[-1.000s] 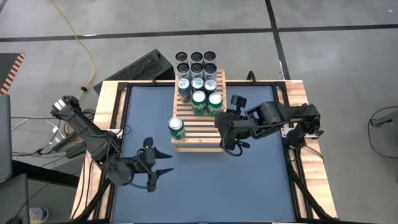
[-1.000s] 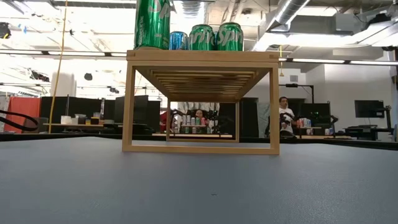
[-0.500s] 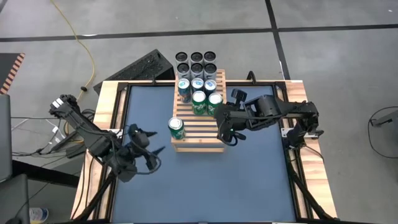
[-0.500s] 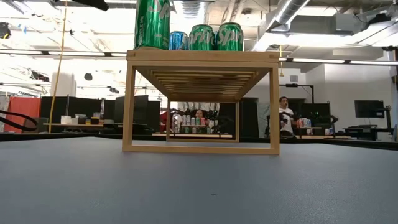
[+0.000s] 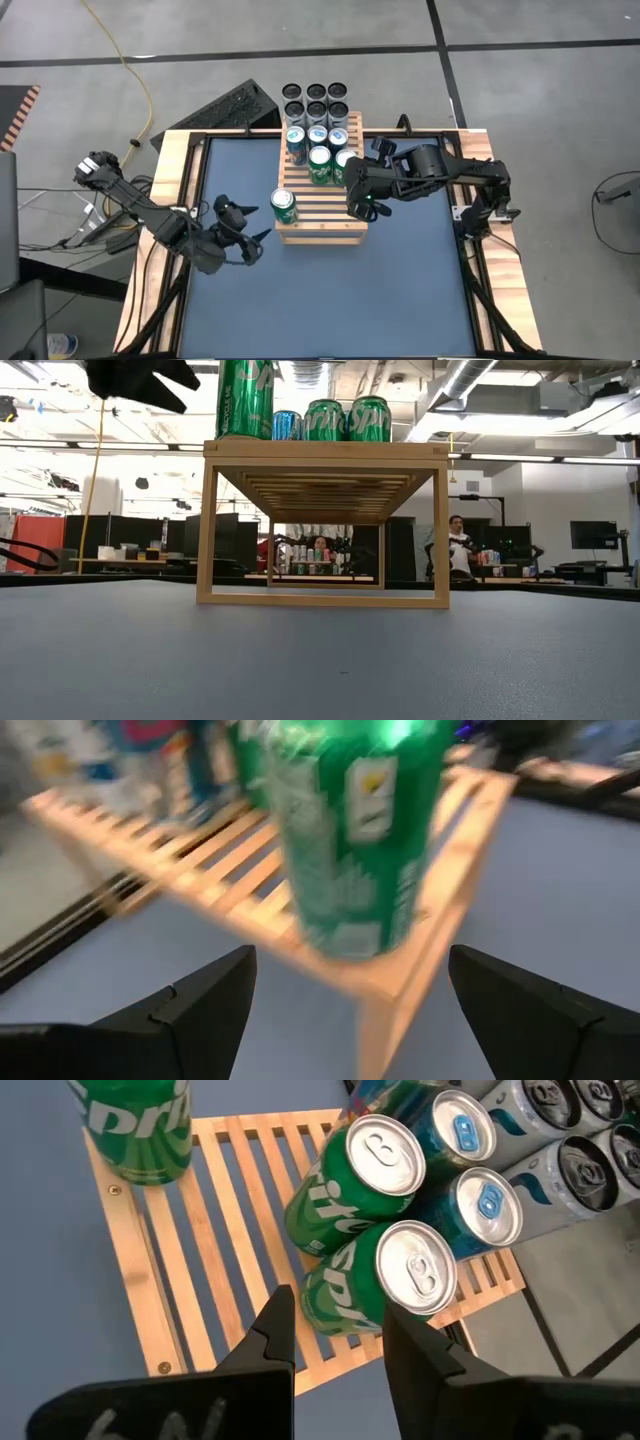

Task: Place canned beverage on shelf
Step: Put the green soda can on the shelf aligned to the other green soda can

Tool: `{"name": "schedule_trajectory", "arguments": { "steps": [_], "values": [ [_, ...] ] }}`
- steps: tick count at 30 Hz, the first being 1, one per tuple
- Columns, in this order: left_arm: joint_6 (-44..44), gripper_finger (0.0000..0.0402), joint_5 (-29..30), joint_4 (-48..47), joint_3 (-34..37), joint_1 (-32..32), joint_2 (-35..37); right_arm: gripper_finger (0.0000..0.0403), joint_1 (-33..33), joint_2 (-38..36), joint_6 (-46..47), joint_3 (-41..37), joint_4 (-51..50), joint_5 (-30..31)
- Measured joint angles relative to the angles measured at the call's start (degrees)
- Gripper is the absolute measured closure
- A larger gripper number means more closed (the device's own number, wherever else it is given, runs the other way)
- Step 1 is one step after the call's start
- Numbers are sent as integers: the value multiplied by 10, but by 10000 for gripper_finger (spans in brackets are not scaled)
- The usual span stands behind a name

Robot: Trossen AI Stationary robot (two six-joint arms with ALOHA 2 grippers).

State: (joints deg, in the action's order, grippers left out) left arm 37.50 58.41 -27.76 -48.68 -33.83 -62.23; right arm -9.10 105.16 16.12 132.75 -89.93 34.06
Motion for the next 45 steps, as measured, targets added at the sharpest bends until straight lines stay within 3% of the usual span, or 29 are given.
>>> {"name": "schedule_trajectory", "arguments": {
  "steps": [4,9,14,35,45],
  "values": [
    [-116,83,-51,131,48,26,45,305,2,0,-1,0,0,-7],
    [-217,83,-106,195,85,76,98,305,3,0,3,0,5,-13],
    [-270,83,-170,239,108,124,104,305,2,0,4,0,14,-13],
    [-302,83,-359,277,107,246,85,305,3,0,9,0,22,-38],
    [-299,83,-402,312,107,266,50,305,3,0,9,0,22,-38]
  ]
}}
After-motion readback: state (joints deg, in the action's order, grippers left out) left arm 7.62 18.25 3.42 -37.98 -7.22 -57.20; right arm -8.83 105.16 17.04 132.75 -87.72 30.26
